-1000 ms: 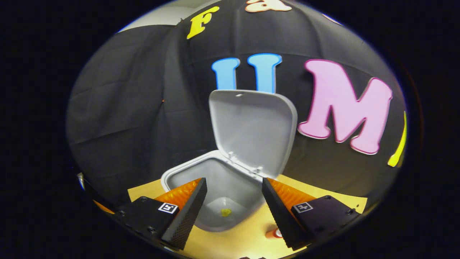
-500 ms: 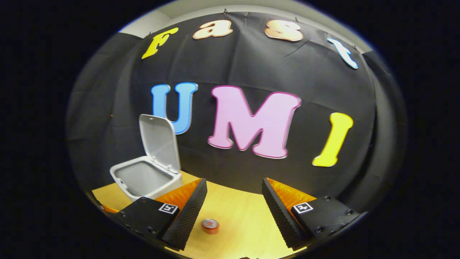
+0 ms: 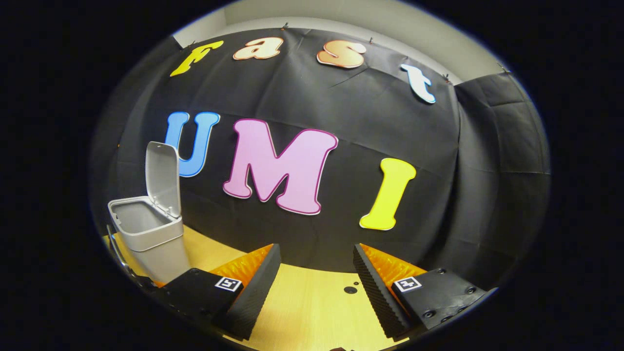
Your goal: Press the lid of the desktop garbage bin to open it, pick up the crumpled paper on the desktop and throw it into the bin, then pick up the pop can on the desktop and drop it into the bin, and finally close the garbage bin lid.
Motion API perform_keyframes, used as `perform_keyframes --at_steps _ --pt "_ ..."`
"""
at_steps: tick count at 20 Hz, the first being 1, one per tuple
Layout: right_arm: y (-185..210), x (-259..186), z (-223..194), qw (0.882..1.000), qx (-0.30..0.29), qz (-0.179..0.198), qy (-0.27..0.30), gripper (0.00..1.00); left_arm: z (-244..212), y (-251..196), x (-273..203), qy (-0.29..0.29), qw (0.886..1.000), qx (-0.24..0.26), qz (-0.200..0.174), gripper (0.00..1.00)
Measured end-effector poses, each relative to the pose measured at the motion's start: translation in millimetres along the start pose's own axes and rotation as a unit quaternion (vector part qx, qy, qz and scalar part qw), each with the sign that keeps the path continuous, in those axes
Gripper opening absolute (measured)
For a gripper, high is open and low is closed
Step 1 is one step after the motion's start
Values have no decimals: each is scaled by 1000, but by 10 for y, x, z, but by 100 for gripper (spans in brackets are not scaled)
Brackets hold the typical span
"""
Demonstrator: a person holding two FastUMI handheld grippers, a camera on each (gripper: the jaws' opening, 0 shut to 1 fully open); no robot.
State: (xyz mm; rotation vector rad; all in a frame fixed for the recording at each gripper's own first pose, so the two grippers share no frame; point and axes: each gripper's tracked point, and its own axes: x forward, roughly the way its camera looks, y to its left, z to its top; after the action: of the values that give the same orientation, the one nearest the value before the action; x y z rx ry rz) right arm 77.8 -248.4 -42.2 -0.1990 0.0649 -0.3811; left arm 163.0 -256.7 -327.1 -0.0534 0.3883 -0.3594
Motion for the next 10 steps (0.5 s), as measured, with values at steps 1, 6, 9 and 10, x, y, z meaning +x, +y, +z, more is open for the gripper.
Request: perform_keyframes --at_steps 1,6,9,10 --pt "-7 28 -54 1000 1 -1 2 97 -53 -6 102 5 1000 5 2 95" --pt "-135 79 -264 1000 9 -13 -2 97 -197 51 593 15 1000 5 15 95" --pt "-165 99 -552 999 13 -11 29 97 -245 -21 767 16 1000 0 -2 94" --pt "-181 106 -638 999 16 -11 40 97 -265 -15 821 18 1000 0 -1 94"
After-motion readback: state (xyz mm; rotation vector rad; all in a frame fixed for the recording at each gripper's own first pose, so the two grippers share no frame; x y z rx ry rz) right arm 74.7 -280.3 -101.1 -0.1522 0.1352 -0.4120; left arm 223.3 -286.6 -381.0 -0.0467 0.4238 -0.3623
